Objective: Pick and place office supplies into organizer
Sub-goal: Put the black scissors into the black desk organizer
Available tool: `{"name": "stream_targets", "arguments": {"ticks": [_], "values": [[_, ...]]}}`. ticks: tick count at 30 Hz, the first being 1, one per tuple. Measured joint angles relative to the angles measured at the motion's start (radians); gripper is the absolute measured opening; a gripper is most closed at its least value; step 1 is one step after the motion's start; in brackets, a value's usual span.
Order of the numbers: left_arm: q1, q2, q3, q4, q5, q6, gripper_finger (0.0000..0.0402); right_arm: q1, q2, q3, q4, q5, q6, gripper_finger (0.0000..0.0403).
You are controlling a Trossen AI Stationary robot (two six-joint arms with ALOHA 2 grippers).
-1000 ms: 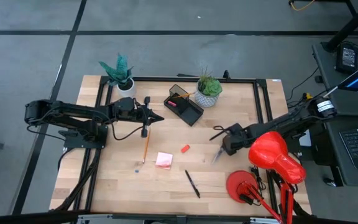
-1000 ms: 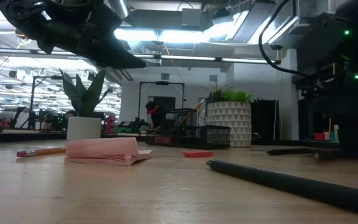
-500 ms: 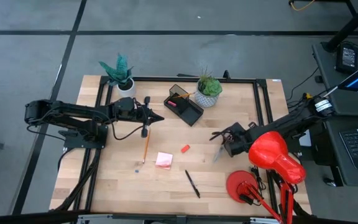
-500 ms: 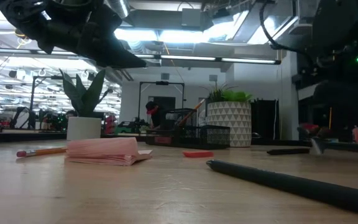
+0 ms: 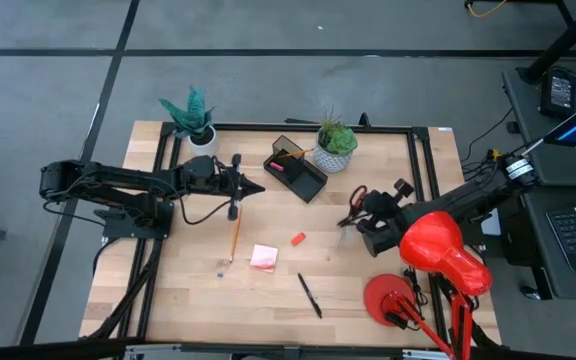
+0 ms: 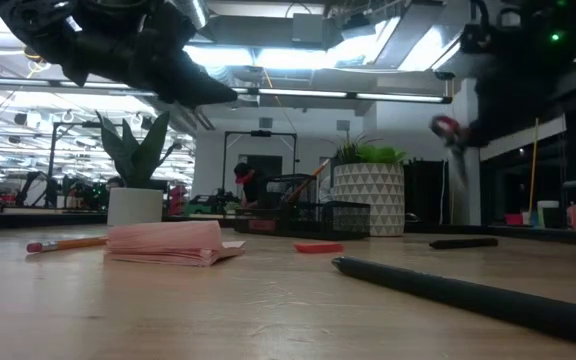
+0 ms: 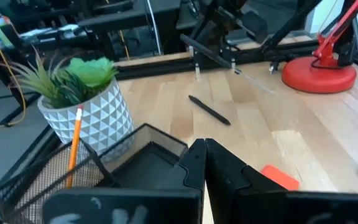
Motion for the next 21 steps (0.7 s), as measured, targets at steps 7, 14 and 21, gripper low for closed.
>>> {"name": "stream_targets", "arguments": {"ticks": [7, 14, 21], "values": [[0.0, 0.0, 0.0, 0.06, 0.0, -0.001, 0.0002, -0.001, 0.0, 0.007, 0.033, 0.196, -0.12, 0.0012], [0.0, 0.0, 0.0, 0.144, 0.0, -0.01, 0.0003, -0.001, 0.0, 0.007, 0.25, 0.36, -0.486, 0.0012], [0.0, 0.0, 0.001, 0.244, 0.0, -0.096, 0.0045, -0.014, 0.0, 0.007, 0.611, 0.46, -0.956, 0.0012]]}}
